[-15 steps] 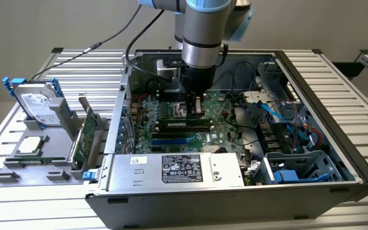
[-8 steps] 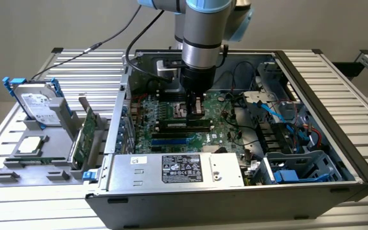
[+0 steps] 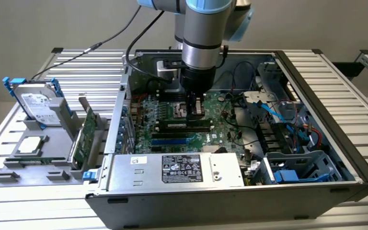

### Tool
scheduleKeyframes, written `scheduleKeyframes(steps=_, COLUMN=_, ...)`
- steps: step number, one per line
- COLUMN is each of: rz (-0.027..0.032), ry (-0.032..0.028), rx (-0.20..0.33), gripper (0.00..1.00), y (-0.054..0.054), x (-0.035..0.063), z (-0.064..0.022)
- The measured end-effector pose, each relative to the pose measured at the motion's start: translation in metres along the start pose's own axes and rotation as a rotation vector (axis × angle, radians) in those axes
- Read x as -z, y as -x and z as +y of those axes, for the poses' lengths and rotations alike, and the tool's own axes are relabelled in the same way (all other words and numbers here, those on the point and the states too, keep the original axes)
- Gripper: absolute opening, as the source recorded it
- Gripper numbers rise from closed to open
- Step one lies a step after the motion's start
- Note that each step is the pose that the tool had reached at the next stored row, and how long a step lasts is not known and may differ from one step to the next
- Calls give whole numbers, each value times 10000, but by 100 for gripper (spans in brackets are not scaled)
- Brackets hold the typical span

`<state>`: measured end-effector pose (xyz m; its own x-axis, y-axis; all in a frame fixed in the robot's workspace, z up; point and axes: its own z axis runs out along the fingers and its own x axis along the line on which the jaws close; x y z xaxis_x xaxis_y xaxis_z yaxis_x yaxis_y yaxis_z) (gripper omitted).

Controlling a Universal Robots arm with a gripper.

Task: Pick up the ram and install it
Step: 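Insert the ram into the slot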

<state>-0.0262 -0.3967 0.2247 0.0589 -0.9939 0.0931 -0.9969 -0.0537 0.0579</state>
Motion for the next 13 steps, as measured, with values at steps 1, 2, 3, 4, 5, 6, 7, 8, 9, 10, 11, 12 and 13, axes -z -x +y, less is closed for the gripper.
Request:
scheduleKeyframes(steps=1, rz=0, ry=1, rx=-1, gripper=14, y=0, x=-2, z=0)
scheduleKeyframes(steps=2, rz=-3, ry=1, rx=-4, gripper=14, y=0, x=-5, z=0)
scheduleKeyframes(steps=3, rz=-6, ry=1, rx=-7, gripper=14, y=0, x=-7, z=0)
scheduleKeyframes(steps=4, rz=-10, ry=2, rx=-12, gripper=14, y=1, x=-10, z=0)
scheduleKeyframes(steps=5, rz=-14, ry=3, rx=-20, gripper=14, y=1, x=-11, z=-1)
scheduleKeyframes(steps=6, rz=-18, ry=4, rx=-28, gripper=14, y=1, x=-13, z=0)
scheduleKeyframes(steps=7, rz=-22, ry=4, rx=-39, gripper=14, y=1, x=-14, z=-1)
scheduleKeyframes(steps=8, rz=-28, ry=5, rx=-55, gripper=14, y=1, x=-16, z=-1)
scheduleKeyframes(steps=9, rz=-34, ry=7, rx=-84, gripper=14, y=1, x=-18, z=-1)
scheduleKeyframes(steps=10, rz=-39, ry=9, rx=-114, gripper=14, y=2, x=-19, z=-1)
scheduleKeyframes(steps=11, rz=-41, ry=13, rx=-144, gripper=14, y=2, x=-20, z=-1)
scheduleKeyframes(steps=12, rz=-43, ry=16, rx=-176, gripper=14, y=1, x=-21, z=-1)
scheduleKeyframes(steps=13, rz=-47, ry=21, rx=-212, gripper=14, y=2, x=-23, z=-1)
